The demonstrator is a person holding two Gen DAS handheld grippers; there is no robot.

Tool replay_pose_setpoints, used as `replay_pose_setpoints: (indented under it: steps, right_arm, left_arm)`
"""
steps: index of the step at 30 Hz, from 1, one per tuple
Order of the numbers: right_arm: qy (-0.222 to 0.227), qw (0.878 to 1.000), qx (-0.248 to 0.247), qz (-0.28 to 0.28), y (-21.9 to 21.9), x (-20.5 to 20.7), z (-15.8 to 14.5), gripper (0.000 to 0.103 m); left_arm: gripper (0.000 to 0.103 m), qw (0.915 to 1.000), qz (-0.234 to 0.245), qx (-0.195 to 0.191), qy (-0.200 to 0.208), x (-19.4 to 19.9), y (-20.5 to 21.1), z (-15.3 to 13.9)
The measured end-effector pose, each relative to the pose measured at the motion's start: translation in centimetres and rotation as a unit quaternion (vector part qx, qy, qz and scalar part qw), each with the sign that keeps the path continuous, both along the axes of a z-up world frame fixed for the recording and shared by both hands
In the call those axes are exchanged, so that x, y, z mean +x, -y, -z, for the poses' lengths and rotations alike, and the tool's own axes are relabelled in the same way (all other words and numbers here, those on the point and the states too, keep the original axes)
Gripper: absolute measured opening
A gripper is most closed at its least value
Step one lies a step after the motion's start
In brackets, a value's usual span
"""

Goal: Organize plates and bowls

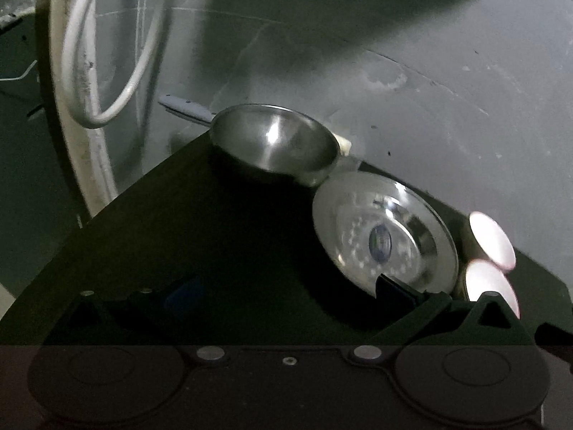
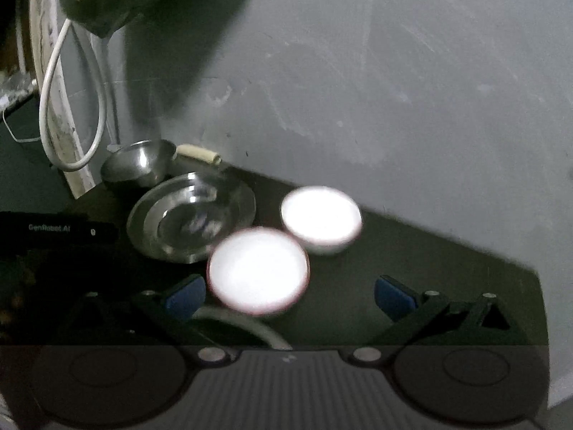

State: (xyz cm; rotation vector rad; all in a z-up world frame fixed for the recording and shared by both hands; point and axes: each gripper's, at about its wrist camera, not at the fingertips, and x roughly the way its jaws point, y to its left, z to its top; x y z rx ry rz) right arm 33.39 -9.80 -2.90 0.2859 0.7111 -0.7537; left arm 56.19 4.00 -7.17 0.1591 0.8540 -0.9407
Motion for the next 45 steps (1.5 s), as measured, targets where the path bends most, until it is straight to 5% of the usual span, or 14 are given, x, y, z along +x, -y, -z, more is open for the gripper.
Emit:
replay_pose_setpoints:
  steps: [7,16,28,34,39,45]
  right_arm:
    - [-0.056,0.992,-0.067,-0.089,4.3,7.6,-0.9,0.103]
    - [-0.145,0.975,-0.046,-0.161,8.2,13.8,2.5,0.102]
    - [-0.184,0.966,0.038,-0.176,9.8,17.0,4.4,0.068]
    - [-0.180,0.966,0.064,-0.173,10.1,17.6,5.0,0.053]
    - [-0.164,0.969,0.083,-0.167,10.4,17.5,5.0,0.033]
    - [-0.156,0.969,0.090,-0.170,9.9,16.5,4.6,0.030]
  left_arm:
    - [0.102,0.9996,-0.020,-0.005,-0.019,1.9,2.6,1.0]
    - [0.102,0.9993,-0.010,-0.003,-0.036,2.0,3.2,2.0]
    - [0.098,0.9987,0.022,-0.028,-0.036,1.1,3.2,1.7]
    - [0.076,0.9977,0.039,-0.032,-0.046,1.2,3.3,1.8]
    - [0.042,0.9948,0.056,-0.041,-0.074,1.3,3.5,1.9]
    - [0.027,0.9931,0.057,-0.041,-0.094,1.3,3.1,2.3]
